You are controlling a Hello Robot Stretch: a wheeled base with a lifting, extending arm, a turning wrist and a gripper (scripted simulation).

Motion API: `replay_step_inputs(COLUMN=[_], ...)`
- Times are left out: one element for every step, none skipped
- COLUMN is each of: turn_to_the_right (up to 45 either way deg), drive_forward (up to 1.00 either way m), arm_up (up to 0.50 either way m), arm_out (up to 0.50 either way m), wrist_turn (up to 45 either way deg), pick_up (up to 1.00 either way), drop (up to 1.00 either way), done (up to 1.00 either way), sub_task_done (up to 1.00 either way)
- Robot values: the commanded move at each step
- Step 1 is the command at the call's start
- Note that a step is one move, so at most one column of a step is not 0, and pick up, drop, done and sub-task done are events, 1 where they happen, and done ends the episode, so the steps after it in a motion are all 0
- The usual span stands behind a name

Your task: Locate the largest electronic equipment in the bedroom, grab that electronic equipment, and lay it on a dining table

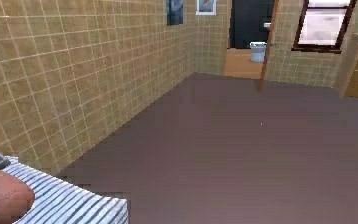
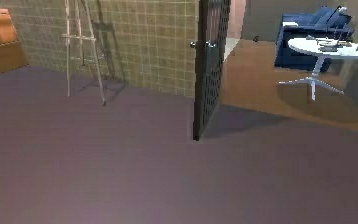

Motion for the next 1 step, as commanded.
replay_step_inputs(turn_to_the_right=[27.0], drive_forward=[0.0], arm_up=[0.0], arm_out=[0.0], wrist_turn=[0.0], pick_up=[0.0], drop=[0.0], done=[0.0], sub_task_done=[0.0])
